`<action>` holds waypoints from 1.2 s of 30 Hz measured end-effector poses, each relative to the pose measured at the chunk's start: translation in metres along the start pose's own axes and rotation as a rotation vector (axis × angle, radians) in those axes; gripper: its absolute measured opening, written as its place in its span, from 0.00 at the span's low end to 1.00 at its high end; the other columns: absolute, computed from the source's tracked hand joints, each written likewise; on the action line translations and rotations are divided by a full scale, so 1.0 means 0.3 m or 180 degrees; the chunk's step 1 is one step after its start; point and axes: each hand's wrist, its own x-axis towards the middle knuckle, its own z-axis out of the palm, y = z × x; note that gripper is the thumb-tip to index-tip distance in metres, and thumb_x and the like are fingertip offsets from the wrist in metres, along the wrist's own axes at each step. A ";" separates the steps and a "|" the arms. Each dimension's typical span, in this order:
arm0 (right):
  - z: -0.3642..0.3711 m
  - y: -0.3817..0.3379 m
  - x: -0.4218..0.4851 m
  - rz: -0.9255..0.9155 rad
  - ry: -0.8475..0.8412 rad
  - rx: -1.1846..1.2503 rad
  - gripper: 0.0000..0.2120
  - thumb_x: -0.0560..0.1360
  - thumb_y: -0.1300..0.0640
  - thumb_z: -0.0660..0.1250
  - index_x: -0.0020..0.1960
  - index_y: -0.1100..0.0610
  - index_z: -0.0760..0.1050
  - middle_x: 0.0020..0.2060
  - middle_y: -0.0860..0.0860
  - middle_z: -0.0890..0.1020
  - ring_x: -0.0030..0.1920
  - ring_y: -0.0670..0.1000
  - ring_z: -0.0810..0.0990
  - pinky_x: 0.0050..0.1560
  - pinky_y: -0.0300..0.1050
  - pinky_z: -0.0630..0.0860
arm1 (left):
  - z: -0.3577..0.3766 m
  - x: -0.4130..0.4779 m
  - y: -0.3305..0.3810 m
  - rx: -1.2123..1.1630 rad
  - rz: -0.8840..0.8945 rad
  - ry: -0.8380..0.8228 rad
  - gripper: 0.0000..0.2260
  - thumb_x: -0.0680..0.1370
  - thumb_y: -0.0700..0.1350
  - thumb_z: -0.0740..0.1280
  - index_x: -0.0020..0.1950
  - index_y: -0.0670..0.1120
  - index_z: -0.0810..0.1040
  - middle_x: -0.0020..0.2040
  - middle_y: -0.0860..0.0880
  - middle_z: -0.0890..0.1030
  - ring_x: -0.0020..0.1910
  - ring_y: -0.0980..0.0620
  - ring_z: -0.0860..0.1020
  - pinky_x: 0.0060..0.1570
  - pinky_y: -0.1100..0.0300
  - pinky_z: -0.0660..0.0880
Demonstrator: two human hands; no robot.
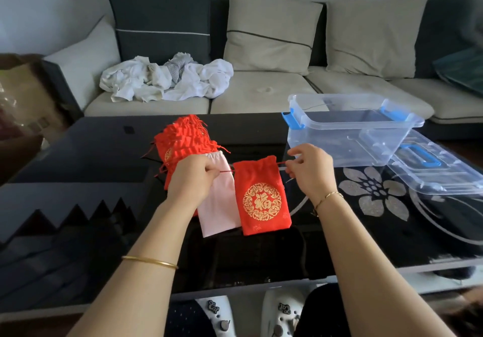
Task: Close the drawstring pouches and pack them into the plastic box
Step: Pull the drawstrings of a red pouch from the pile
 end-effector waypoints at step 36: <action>-0.108 -0.165 -0.010 -0.0175 -0.0231 0.2094 0.15 0.78 0.55 0.62 0.33 0.52 0.77 0.32 0.43 0.79 0.34 0.38 0.75 0.39 0.34 0.70 | -0.001 -0.004 0.315 -0.3150 -0.0565 -0.1057 0.05 0.77 0.37 0.66 0.47 0.42 0.81 0.32 0.48 0.73 0.28 0.56 0.70 0.30 0.66 0.72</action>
